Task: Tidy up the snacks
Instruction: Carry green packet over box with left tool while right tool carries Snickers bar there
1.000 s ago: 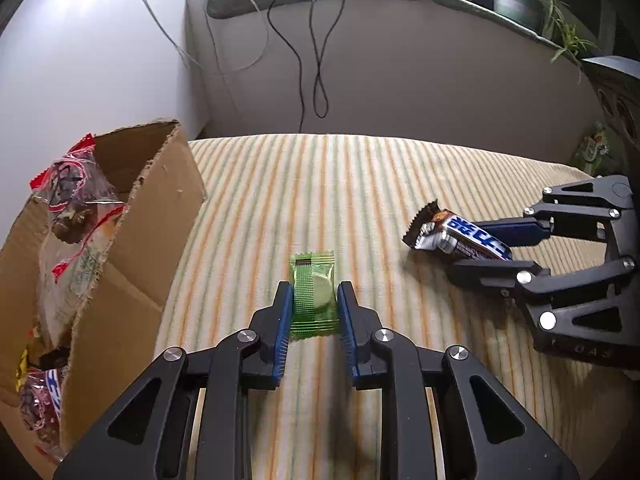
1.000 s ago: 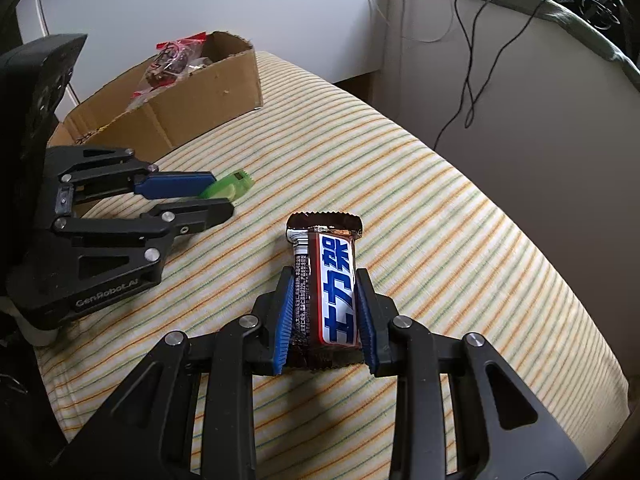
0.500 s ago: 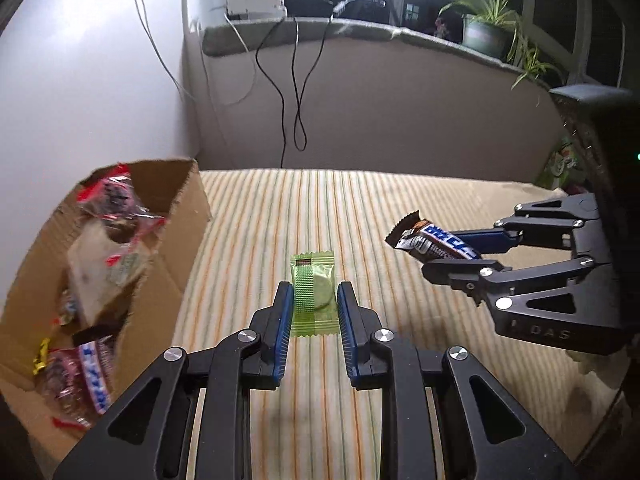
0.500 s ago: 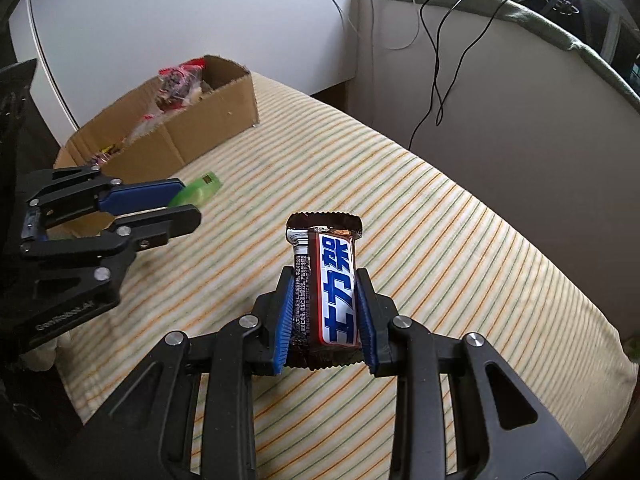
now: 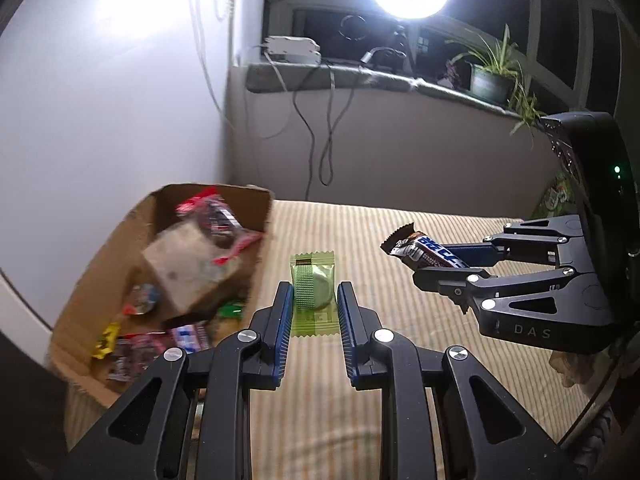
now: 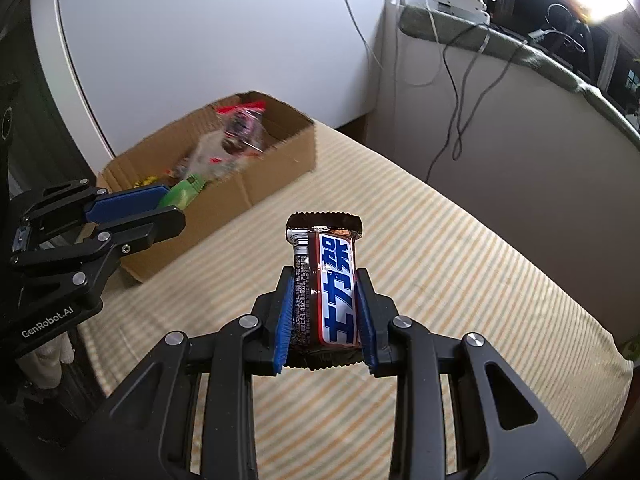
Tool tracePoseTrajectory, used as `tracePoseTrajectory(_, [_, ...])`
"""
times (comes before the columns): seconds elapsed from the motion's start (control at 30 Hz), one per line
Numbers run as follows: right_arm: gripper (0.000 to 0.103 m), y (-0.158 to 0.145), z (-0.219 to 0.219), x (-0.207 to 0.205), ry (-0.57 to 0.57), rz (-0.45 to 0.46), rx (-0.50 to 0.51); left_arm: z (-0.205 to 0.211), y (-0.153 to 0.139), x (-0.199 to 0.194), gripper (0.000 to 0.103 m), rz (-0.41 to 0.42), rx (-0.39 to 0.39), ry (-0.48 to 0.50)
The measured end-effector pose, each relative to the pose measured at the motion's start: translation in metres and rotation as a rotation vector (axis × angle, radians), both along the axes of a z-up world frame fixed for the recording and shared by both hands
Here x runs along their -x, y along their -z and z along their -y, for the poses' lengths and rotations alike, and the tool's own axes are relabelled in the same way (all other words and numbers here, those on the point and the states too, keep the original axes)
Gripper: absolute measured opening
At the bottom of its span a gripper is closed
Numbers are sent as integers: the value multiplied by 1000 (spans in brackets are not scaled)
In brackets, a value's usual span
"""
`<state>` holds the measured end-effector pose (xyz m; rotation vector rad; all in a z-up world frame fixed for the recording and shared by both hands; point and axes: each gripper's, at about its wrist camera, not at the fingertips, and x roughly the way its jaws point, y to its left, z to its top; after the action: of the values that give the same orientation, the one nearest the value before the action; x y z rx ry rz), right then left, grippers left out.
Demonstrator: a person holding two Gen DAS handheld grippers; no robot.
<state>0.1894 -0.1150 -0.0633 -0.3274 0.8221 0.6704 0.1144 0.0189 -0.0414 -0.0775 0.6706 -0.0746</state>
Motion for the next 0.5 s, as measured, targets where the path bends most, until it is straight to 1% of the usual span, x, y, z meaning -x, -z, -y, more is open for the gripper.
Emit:
tracePoseTrajectory(0.23, [29, -10, -46, 7, -26, 22, -11, -40, -2, 13, 21, 15, 20, -55])
tracePoseTrajectory(0.5, [30, -10, -97, 4, -36, 40, -15, -84, 1, 18, 21, 16, 26, -118])
